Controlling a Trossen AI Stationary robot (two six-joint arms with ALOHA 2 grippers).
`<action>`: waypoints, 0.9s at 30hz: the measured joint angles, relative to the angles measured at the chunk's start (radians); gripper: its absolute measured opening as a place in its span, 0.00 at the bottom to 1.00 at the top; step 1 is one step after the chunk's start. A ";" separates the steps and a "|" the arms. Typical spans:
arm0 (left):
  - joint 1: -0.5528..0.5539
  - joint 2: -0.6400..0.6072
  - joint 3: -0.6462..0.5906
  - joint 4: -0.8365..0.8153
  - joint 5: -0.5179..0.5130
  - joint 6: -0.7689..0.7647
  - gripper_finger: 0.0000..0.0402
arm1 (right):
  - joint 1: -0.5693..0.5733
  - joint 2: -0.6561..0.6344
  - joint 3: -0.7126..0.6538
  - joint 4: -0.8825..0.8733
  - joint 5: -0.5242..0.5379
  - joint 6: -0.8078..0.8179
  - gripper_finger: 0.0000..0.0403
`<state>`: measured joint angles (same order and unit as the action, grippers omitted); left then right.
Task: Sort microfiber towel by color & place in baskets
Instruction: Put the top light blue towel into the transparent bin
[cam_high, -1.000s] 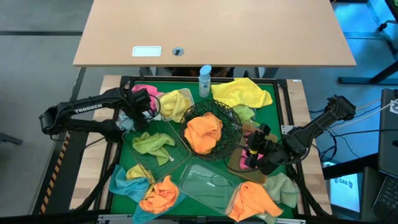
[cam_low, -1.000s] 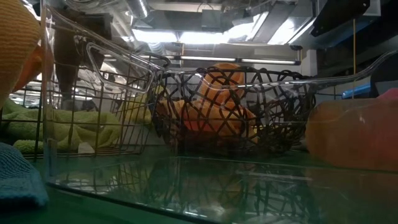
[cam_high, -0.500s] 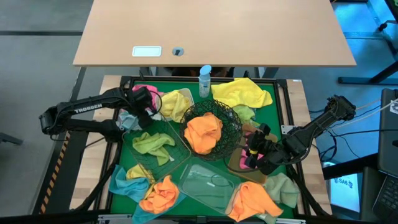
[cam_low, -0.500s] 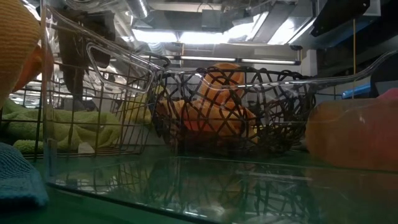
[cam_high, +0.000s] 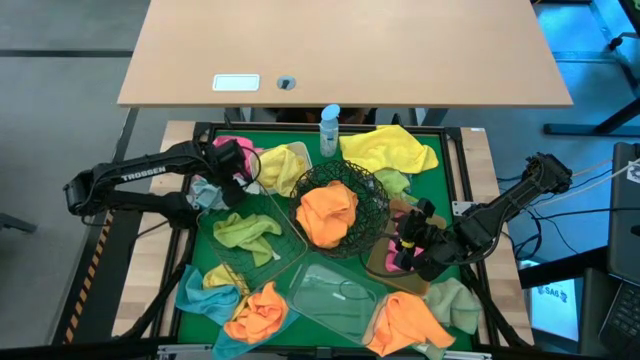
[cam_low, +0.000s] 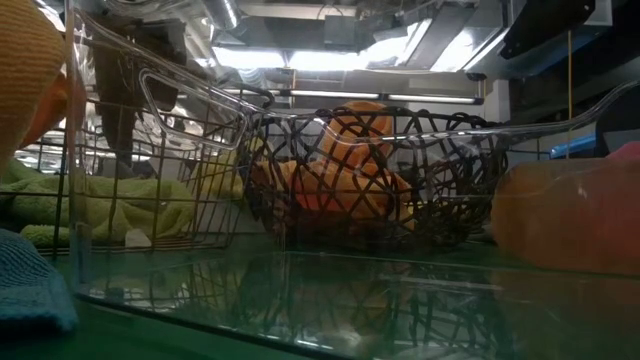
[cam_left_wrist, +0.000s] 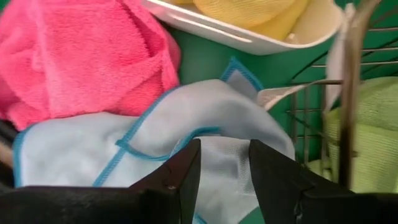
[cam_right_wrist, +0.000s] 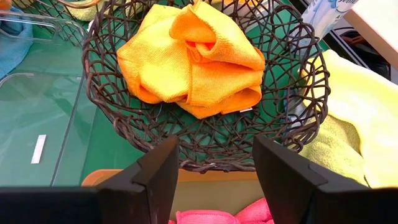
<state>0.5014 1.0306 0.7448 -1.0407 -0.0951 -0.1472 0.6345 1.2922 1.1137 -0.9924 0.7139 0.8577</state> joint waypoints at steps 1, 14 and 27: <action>0.000 0.000 0.000 -0.004 -0.013 0.000 0.32 | 0.000 0.000 0.000 0.000 0.000 0.000 0.50; 0.148 0.000 0.000 -0.065 0.067 -0.007 0.32 | 0.000 0.000 0.000 0.000 -0.011 0.000 0.50; 0.235 0.000 0.000 -0.067 -0.001 -0.086 0.32 | 0.000 0.000 0.000 0.000 -0.011 0.000 0.50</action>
<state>0.7368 1.0304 0.7452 -1.1080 -0.0958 -0.2337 0.6346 1.2922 1.1137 -0.9928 0.7029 0.8577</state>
